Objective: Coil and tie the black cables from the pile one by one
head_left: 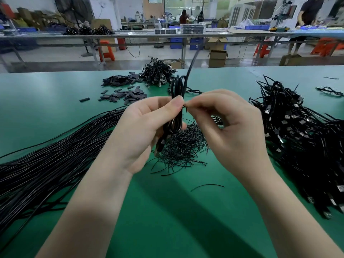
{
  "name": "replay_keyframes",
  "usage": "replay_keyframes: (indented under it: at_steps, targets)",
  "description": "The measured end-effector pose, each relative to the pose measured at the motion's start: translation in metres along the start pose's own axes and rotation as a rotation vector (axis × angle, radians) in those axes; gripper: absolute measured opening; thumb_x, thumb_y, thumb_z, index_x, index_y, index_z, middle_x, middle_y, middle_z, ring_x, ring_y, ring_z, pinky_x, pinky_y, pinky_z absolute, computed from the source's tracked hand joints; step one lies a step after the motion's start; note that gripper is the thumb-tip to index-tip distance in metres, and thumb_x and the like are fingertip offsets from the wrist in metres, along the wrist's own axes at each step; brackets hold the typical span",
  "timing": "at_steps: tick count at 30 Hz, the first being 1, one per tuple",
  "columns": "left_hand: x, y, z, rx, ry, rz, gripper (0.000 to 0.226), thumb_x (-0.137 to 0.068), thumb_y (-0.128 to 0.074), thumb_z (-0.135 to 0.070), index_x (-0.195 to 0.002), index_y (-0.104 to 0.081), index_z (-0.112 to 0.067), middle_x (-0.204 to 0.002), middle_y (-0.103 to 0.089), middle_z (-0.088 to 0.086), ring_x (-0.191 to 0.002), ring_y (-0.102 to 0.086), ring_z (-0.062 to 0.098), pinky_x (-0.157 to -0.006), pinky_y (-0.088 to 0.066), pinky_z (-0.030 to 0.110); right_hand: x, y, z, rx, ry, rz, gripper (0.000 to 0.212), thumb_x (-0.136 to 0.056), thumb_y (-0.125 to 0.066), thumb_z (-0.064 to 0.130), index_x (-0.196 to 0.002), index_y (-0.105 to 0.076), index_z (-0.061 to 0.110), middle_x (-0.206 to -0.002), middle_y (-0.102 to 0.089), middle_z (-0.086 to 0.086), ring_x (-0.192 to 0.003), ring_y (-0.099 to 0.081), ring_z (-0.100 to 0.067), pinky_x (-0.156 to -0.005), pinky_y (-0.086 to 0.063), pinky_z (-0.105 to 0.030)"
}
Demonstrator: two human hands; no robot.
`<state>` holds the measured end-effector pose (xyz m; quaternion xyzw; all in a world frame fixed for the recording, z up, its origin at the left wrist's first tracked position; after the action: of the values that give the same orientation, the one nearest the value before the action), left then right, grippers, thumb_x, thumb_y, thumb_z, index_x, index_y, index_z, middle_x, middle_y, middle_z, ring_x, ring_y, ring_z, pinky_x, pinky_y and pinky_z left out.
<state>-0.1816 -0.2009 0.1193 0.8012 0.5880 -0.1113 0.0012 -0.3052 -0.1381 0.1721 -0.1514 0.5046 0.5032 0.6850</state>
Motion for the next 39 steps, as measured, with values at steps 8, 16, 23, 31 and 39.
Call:
replay_keyframes:
  at_steps: [8, 16, 23, 31, 39]
  targets:
    - [0.001, -0.001, -0.012, -0.049, -0.143, -0.002, 0.014, -0.071, -0.070, -0.031, -0.077, -0.071, -0.019, -0.069, -0.068, -0.008, -0.065, -0.063, 0.006, -0.064, -0.050, 0.016, 0.017, -0.030, -0.051, -0.601, -0.623, 0.144, 0.009, -0.082, -0.069, 0.027, -0.080, -0.077, 0.022, -0.073, -0.073, 0.001, -0.065, -0.064, -0.009, -0.060, -0.049, -0.016]
    - [0.007, -0.021, -0.008, 0.191, -0.031, 0.208, 0.013, -0.067, -0.071, -0.029, -0.075, -0.075, -0.020, -0.073, -0.070, -0.003, -0.062, -0.065, 0.009, -0.061, -0.053, 0.017, 0.016, -0.039, -0.041, -0.771, -0.610, 0.226, 0.015, -0.085, -0.063, 0.026, -0.075, -0.074, 0.023, -0.069, -0.066, 0.003, -0.066, -0.055, -0.013, -0.064, -0.045, -0.024]
    - [0.006, -0.008, -0.020, -0.037, -0.185, 0.094, 0.024, -0.066, -0.073, -0.031, -0.086, -0.073, -0.017, -0.084, -0.073, -0.001, -0.077, -0.069, 0.014, -0.073, -0.054, 0.023, 0.026, -0.039, -0.048, -0.793, -0.793, 0.273, 0.021, -0.061, -0.083, 0.040, -0.071, -0.077, 0.022, -0.069, -0.068, 0.006, -0.061, -0.057, -0.003, -0.057, -0.047, -0.014]
    - [0.006, -0.011, -0.020, -0.124, -0.243, 0.064, 0.019, -0.062, -0.076, -0.034, -0.080, -0.077, -0.029, -0.083, -0.075, -0.011, -0.078, -0.069, 0.003, -0.072, -0.052, 0.014, 0.035, -0.038, -0.056, -0.913, -0.961, 0.336, 0.021, -0.053, -0.079, 0.026, -0.070, -0.077, 0.016, -0.070, -0.067, 0.002, -0.062, -0.060, -0.006, -0.060, -0.051, -0.015]
    - [0.002, -0.004, -0.003, -0.105, -0.041, 0.011, 0.021, -0.063, -0.082, -0.037, -0.069, -0.070, -0.022, -0.063, -0.064, -0.007, -0.060, -0.061, 0.009, -0.058, -0.047, 0.019, -0.001, -0.002, -0.024, -0.224, -0.290, 0.157, 0.008, -0.078, -0.075, 0.011, -0.076, -0.069, 0.016, -0.069, -0.070, 0.003, -0.067, -0.067, -0.013, -0.065, -0.056, -0.028]
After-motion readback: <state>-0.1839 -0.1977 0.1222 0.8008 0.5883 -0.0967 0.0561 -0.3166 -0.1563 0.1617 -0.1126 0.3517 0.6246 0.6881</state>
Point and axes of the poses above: each hand's wrist, its own x-axis away from the middle knuckle, its own y-axis out of the back of the hand, z = x × y, the point moved 10 cm from there along -x, towards the middle knuckle
